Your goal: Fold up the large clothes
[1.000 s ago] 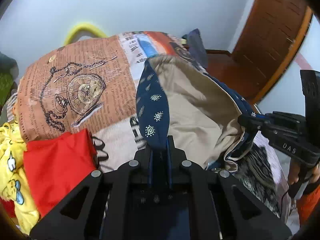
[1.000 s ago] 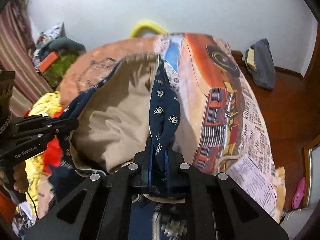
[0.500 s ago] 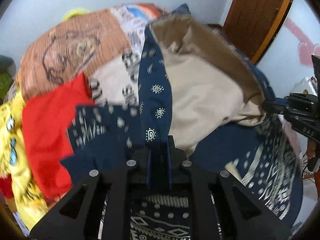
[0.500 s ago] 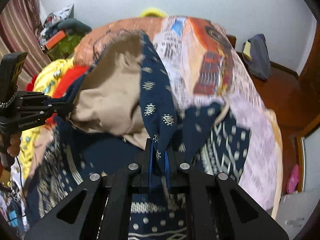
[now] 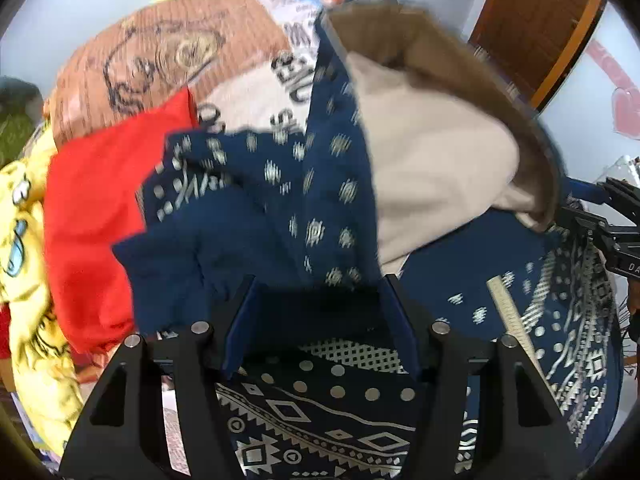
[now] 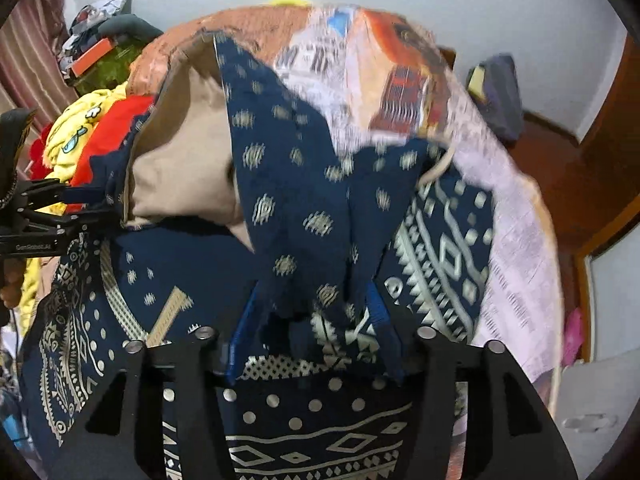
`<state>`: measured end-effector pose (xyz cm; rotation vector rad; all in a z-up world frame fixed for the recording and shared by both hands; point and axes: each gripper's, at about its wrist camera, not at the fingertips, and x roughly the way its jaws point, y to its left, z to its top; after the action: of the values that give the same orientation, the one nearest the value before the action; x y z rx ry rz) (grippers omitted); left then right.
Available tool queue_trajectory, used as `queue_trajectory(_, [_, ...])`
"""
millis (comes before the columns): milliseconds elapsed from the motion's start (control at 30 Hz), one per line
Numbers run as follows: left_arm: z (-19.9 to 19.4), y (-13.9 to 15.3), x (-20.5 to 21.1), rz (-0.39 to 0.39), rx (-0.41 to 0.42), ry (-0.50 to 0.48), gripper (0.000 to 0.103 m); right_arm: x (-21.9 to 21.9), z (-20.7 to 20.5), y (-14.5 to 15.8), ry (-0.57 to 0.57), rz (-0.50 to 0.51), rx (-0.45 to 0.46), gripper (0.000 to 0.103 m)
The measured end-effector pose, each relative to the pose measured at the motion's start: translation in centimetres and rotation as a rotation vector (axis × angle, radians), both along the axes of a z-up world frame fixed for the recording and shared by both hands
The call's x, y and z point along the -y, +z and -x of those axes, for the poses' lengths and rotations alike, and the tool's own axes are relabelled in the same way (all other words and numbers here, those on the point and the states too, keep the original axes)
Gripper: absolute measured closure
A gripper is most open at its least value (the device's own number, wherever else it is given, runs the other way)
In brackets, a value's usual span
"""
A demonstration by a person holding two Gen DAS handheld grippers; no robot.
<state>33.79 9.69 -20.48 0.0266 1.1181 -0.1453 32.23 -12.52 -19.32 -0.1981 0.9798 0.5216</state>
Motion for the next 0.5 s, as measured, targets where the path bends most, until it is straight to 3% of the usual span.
queue_trajectory(67, [-0.1, 1.5, 0.1, 0.004, 0.035, -0.001, 0.039, -0.3, 0.0, 1.0, 0.004, -0.016, 0.024, 0.043])
queue_trajectory(267, [-2.9, 4.6, 0.3, 0.014, 0.112, 0.009, 0.033, -2.9, -2.4, 2.9, 0.026, -0.063, 0.069, 0.042])
queue_trajectory(500, [-8.8, 4.0, 0.4, 0.045, 0.105, 0.034, 0.033, -6.1, -5.5, 2.1, 0.037, -0.077, 0.059, 0.042])
